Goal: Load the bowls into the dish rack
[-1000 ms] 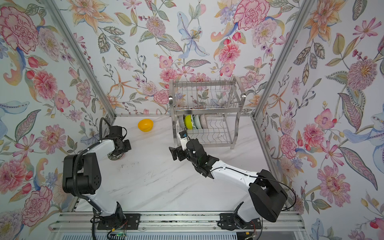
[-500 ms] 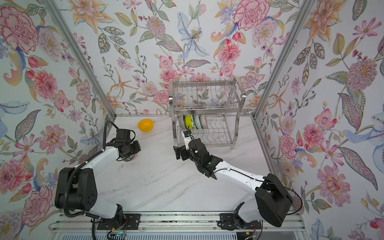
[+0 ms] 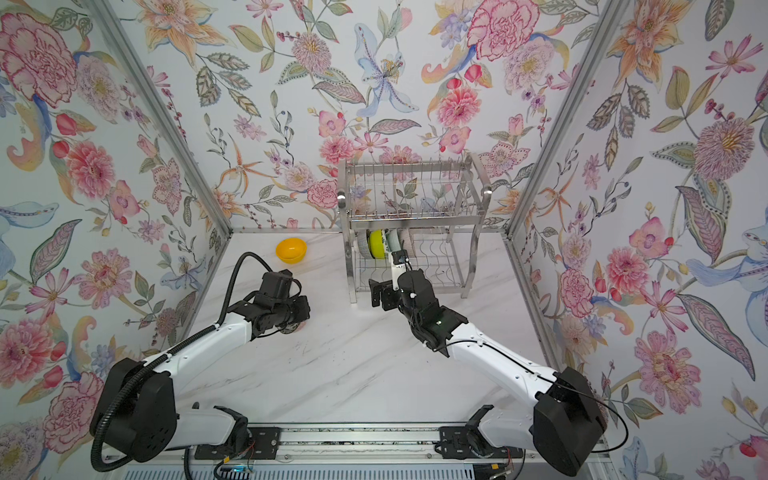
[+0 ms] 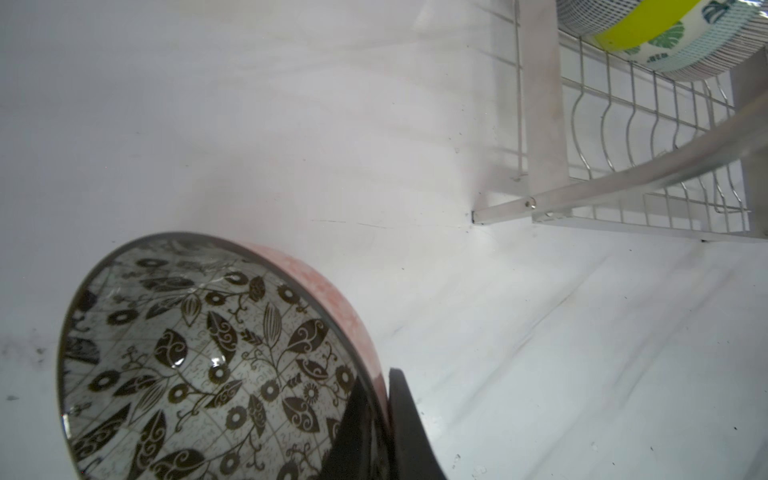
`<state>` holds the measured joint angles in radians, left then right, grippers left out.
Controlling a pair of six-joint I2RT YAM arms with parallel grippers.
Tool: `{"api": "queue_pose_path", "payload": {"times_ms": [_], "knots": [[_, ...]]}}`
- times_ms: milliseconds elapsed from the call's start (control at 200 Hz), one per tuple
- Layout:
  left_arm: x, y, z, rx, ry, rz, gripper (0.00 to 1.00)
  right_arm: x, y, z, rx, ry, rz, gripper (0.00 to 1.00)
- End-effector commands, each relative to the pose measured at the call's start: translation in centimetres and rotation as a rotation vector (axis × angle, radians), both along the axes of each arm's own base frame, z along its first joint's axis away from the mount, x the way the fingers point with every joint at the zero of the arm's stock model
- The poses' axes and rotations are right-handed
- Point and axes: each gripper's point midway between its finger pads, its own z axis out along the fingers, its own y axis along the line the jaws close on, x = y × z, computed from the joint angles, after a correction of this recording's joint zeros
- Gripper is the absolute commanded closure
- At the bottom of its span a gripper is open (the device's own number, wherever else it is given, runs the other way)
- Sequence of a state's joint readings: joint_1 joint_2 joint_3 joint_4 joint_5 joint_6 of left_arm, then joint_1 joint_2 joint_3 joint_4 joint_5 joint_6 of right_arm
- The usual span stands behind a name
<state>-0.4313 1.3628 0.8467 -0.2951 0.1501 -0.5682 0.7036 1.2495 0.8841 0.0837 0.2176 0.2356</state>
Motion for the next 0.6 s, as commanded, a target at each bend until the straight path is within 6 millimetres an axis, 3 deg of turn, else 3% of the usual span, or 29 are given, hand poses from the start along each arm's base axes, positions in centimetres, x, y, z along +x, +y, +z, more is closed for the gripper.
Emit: {"api": "queue_pose_path", "payload": {"times_ms": [0, 245, 290, 310, 370, 595], "knots": [[0.1, -3.4, 2.2, -0.068, -0.072, -0.025, 1.00, -0.4, -2.1, -0.6, 0.004, 0.048, -0.025, 0.01], [-1.2, -12.8, 2.6, -0.078, -0.077, -0.190, 1.00, -0.9, -6.1, -0.4, 0.073, 0.092, -0.101, 0.01], [-1.5, -14.7, 3.1, -0.085, -0.086, -0.226, 1.00, -0.5, -7.8, -0.4, 0.088, 0.096, -0.154, 0.02], [-1.5, -15.5, 2.2, -0.073, -0.068, -0.242, 1.00, -0.5, -8.2, -0.4, 0.093, 0.099, -0.164, 0.01], [-1.5, -17.7, 2.4, -0.065, -0.074, -0.285, 1.00, -0.7, -9.2, -0.5, 0.109, 0.108, -0.192, 0.01], [-2.1, -23.3, 0.8, -0.011, -0.047, -0.395, 1.00, -1.3, -12.4, -0.6, 0.161, 0.123, -0.267, 0.02]]}}
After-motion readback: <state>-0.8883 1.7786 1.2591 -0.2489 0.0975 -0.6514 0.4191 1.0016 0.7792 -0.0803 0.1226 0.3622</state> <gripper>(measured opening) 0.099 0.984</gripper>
